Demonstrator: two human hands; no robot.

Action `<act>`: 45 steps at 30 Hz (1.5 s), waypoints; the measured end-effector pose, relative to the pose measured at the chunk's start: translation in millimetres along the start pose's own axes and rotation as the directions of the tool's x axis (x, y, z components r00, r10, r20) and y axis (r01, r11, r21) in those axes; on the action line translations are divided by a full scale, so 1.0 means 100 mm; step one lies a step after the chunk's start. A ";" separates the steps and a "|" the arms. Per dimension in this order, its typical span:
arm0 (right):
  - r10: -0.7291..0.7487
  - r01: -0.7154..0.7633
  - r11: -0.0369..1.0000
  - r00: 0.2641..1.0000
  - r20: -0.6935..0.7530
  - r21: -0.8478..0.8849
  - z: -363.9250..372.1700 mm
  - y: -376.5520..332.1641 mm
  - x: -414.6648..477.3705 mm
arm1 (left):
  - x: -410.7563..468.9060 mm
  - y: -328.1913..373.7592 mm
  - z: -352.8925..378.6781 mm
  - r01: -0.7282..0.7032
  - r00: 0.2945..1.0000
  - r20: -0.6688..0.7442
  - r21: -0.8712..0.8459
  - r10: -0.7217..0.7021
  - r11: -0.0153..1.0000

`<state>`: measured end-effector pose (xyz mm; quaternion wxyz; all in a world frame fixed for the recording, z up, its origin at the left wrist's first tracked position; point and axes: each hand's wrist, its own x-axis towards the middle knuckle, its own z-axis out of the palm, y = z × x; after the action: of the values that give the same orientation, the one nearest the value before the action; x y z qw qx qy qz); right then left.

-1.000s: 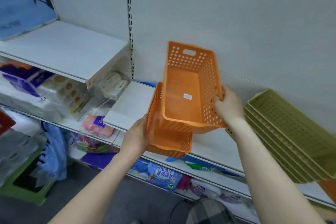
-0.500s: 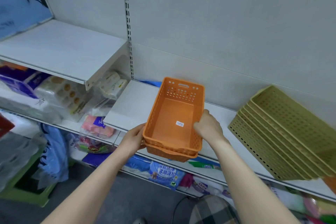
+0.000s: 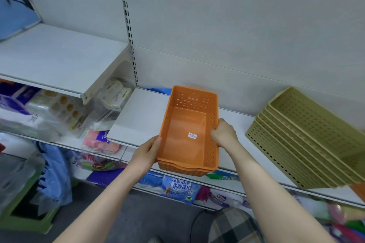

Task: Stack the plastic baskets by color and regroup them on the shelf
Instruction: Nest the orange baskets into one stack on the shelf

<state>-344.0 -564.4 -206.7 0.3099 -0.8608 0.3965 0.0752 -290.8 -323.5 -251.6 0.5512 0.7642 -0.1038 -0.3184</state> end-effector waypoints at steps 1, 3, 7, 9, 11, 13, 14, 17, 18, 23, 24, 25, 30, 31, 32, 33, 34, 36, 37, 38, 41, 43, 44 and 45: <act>-0.017 0.017 1.000 1.000 -0.019 -0.016 -0.02 0.03 -0.02 | 0.00 0.01 0.01 -0.002 1.000 -0.013 0.023 0.003 1.000; -0.061 0.057 0.997 0.995 -0.083 -0.058 -0.10 0.12 -0.10 | 0.00 0.07 0.03 -0.015 1.000 -0.011 0.045 0.015 0.999; -0.132 0.114 0.989 0.967 -0.216 -0.095 -0.47 0.33 -0.35 | 0.11 0.27 0.16 -0.159 0.979 -0.081 0.264 0.186 0.951; -0.131 0.105 0.988 0.954 -0.269 -0.109 -0.74 0.47 -0.51 | 0.17 0.47 0.28 -0.241 0.953 -0.077 0.400 0.295 0.884; -0.139 0.110 0.988 0.936 -0.324 -0.104 -1.03 0.63 -0.72 | 0.21 0.70 0.44 -0.302 0.930 -0.042 0.481 0.366 0.823; -0.132 0.111 0.991 0.913 -0.387 -0.076 -1.33 0.82 -0.97 | 0.19 0.97 0.64 -0.365 0.902 0.009 0.552 0.432 0.750; -0.121 0.104 0.993 0.902 -0.414 -0.063 -1.47 0.94 -1.08 | 0.16 1.10 0.76 -0.411 0.878 0.043 0.580 0.477 0.703; -0.080 0.077 0.997 0.879 -0.471 -0.024 -1.88 1.29 -1.37 | -0.01 1.45 1.20 -0.536 0.791 0.135 0.624 0.597 0.568; -0.074 0.077 0.997 0.871 -0.485 -0.013 -2.01 1.42 -1.47 | -0.08 1.56 1.37 -0.565 0.764 0.158 0.631 0.625 0.531; -0.007 0.070 0.993 0.833 -0.553 0.091 -2.61 2.22 -1.99 | -0.44 1.94 2.34 -0.676 0.670 0.270 0.607 0.691 0.418; 0.018 0.051 0.993 0.826 -0.563 0.107 -2.71 2.43 -2.08 | -0.53 1.97 2.55 -0.689 0.666 0.288 0.590 0.688 0.420; 0.043 0.029 0.993 0.821 -0.569 0.115 -2.81 2.63 -2.17 | -0.62 1.98 2.76 -0.695 0.666 0.305 0.585 0.681 0.418; 0.163 -0.090 0.984 0.792 -0.589 0.152 -3.18 3.65 -2.52 | -0.96 1.85 3.81 -0.717 0.646 0.431 0.626 0.630 0.307; 0.196 -0.119 0.978 0.787 -0.585 0.169 -3.22 3.83 -2.57 | -1.00 1.81 3.99 -0.716 0.647 0.455 0.638 0.612 0.284; 0.238 -0.154 0.969 0.781 -0.578 0.191 -3.26 4.00 -2.59 | -1.02 1.77 4.15 -0.715 0.648 0.475 0.649 0.595 0.260; 0.276 -0.188 0.960 0.771 -0.574 0.210 -3.29 4.17 -2.60 | -1.04 1.74 4.29 -0.711 0.652 0.489 0.660 0.579 0.244; 0.311 -0.214 0.949 0.760 -0.571 0.232 -3.31 4.32 -2.60 | -1.04 1.71 4.41 -0.702 0.662 0.494 0.671 0.564 0.236; 0.376 -0.257 0.924 0.742 -0.555 0.283 -3.35 4.58 -2.55 | -1.02 1.66 4.59 -0.673 0.693 0.486 0.701 0.533 0.235; 0.405 -0.276 0.911 0.736 -0.542 0.306 -3.37 4.68 -2.52 | -1.01 1.64 4.66 -0.655 0.711 0.476 0.717 0.517 0.240; 0.427 -0.286 0.900 0.727 -0.537 0.329 -3.39 4.78 -2.48 | -0.99 1.63 4.72 -0.636 0.729 0.462 0.730 0.506 0.250; 0.479 -0.288 0.867 0.708 -0.519 0.407 -3.49 4.94 -2.28 | -0.90 1.62 4.85 -0.588 0.756 0.419 0.772 0.503 0.241; 0.501 -0.274 0.847 0.695 -0.515 0.455 -3.59 5.01 -2.08 | -0.80 1.63 4.91 -0.581 0.744 0.407 0.785 0.530 0.213; 0.522 -0.277 0.833 0.681 -0.514 0.478 -3.65 5.02 -1.97 | -0.75 1.63 4.93 -0.589 0.734 0.411 0.781 0.542 0.206; 0.541 -0.274 0.817 0.669 -0.509 0.508 -3.69 5.02 -1.84 | -0.70 1.65 4.95 -0.591 0.732 0.412 0.781 0.542 0.205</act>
<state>-877.1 -914.0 -81.3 0.2968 -0.6408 0.6694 -0.2305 -611.1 -733.4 -169.7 0.1483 0.8308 -0.5363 -0.0104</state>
